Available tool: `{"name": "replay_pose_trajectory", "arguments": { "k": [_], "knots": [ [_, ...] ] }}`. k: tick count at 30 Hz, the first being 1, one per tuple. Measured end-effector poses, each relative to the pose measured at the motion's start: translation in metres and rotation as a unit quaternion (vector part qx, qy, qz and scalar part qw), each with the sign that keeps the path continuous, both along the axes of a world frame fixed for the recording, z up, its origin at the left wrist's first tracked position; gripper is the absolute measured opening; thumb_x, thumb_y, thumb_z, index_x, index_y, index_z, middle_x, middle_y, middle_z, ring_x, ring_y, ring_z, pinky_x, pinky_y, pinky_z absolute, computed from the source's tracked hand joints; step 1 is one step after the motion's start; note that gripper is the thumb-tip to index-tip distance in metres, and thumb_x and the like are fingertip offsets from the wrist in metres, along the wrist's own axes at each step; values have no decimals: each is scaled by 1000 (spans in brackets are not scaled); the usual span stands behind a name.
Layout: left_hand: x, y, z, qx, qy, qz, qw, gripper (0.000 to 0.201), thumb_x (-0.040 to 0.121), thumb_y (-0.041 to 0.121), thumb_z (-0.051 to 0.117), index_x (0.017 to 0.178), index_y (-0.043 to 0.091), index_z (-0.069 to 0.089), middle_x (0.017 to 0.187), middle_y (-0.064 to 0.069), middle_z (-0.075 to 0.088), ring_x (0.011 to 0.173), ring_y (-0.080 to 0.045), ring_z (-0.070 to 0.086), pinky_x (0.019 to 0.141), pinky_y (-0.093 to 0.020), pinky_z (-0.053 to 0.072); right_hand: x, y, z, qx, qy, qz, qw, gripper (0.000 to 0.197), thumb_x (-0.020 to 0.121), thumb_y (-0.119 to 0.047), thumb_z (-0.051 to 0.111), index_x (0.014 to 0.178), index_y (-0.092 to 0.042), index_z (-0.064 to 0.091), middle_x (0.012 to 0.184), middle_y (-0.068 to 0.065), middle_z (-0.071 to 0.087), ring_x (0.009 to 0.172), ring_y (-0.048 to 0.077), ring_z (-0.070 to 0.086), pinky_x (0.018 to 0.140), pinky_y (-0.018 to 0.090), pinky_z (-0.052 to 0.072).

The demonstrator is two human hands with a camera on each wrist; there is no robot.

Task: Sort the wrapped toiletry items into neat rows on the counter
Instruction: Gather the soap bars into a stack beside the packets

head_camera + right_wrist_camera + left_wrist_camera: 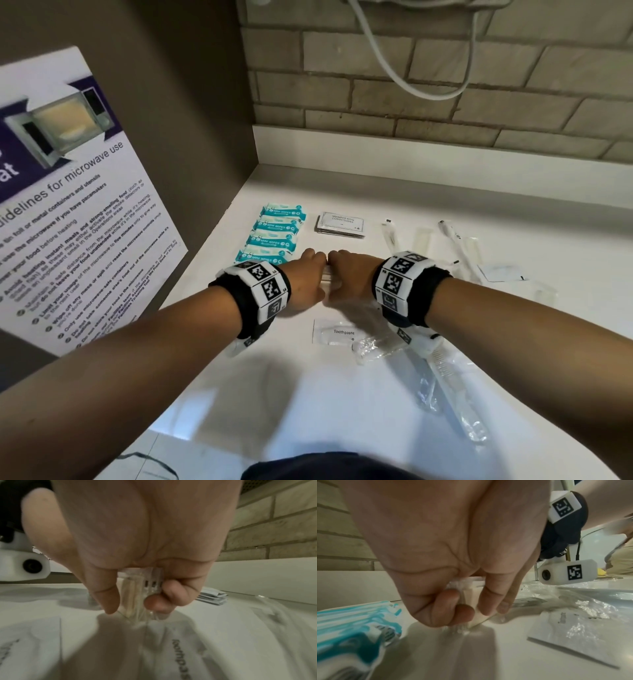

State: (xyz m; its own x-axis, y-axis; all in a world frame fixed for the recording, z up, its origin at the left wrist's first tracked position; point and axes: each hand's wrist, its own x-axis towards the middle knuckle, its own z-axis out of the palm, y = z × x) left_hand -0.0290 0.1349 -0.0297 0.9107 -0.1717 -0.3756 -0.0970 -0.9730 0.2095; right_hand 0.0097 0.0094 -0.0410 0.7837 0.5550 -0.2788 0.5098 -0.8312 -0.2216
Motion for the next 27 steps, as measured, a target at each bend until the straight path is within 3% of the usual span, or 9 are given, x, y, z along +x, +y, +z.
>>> {"name": "replay_pose_trajectory", "arguments": {
  "k": [3,6,8,14,22,25,27],
  "knots": [
    [1,9,2,-46,-3,22,999,45,89,22,57,129,14,38,120,-5,47,100,-25,56,87,-37,46,5,-6,5,7,20,17,1000,29,76,-29,68,89,-19,44,73,-6,48,73,20,52,65,28,39],
    [1,19,5,-90,5,46,995,40,88,22,64,124,15,47,105,-2,63,89,-20,62,74,-28,46,8,-12,8,6,28,39,999,22,78,-26,66,89,-23,48,83,-2,57,78,21,56,69,29,43],
    [0,23,7,-96,-2,44,994,33,86,21,68,116,16,57,98,-3,68,89,-21,64,74,-27,47,8,-14,9,13,23,36,999,20,76,-27,68,90,-26,53,83,-2,59,79,21,57,70,29,45],
    [-3,19,5,-74,-29,23,997,23,88,20,62,111,17,61,100,-3,64,93,-23,60,74,-27,42,8,-14,11,0,6,35,999,22,74,-31,71,84,-29,52,81,-3,59,78,20,56,70,28,43],
    [-6,5,-4,-5,3,9,1000,39,94,27,48,127,7,41,121,-11,41,99,-30,54,86,-40,45,-1,-7,8,-12,-13,31,999,16,81,-24,63,84,-18,48,79,0,54,75,22,54,66,29,39],
    [-6,3,-5,0,6,14,1000,38,96,25,45,127,7,38,123,-10,35,90,-25,47,84,-38,40,-7,-7,1,5,-23,22,999,19,83,-24,60,94,-13,49,88,4,49,80,27,55,68,32,39],
    [-6,2,-6,-10,4,21,1000,35,96,24,44,126,7,38,124,-9,33,88,-22,43,86,-38,40,-7,-7,-1,-1,-10,19,1000,39,82,-32,64,110,-10,48,97,4,42,84,27,56,70,33,39]
  ]
}}
